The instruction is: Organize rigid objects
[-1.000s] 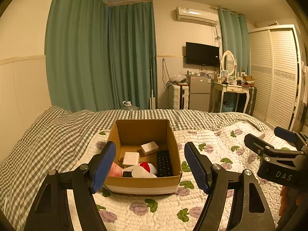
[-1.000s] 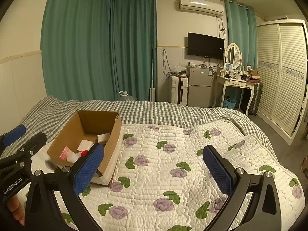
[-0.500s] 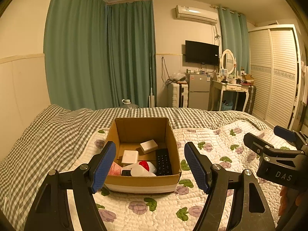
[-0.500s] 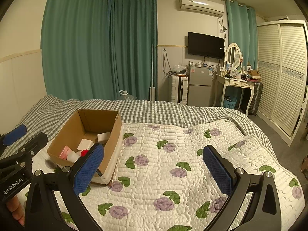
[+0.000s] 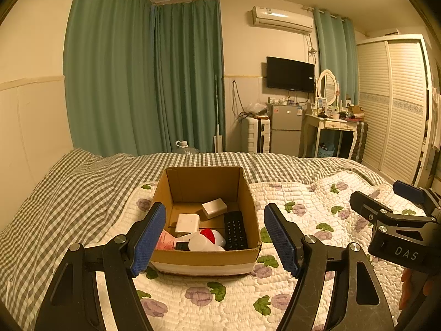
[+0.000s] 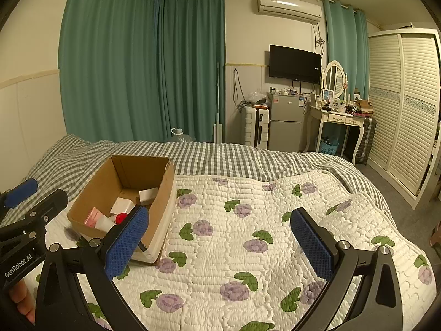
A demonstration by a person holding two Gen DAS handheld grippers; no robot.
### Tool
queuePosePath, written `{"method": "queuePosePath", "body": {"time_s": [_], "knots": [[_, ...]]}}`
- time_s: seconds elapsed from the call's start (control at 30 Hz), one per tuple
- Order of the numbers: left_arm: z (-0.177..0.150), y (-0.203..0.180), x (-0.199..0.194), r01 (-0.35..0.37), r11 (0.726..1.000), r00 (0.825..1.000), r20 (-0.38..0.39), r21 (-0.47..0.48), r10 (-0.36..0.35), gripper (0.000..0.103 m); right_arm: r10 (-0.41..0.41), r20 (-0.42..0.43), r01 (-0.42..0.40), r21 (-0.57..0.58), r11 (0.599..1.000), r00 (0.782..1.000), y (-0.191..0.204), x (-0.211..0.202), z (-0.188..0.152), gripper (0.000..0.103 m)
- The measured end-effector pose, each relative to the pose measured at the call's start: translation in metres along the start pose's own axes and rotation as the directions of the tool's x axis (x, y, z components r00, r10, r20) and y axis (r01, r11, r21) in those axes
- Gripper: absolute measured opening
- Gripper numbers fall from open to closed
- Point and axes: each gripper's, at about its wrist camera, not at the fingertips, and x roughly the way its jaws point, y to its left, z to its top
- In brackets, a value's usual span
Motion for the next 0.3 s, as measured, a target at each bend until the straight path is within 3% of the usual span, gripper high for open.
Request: {"method": "queuePosePath", "body": {"time_s": [0.3], "knots": [[-0.0035, 0.0003, -0.0012, 0.001, 1.0, 1.0, -0.006, -0.004, -0.001, 0.076, 0.001, -0.011, -0.001, 0.001, 1.0, 1.0, -0.0005, 0.0025, -0.0062, 0.103]]}}
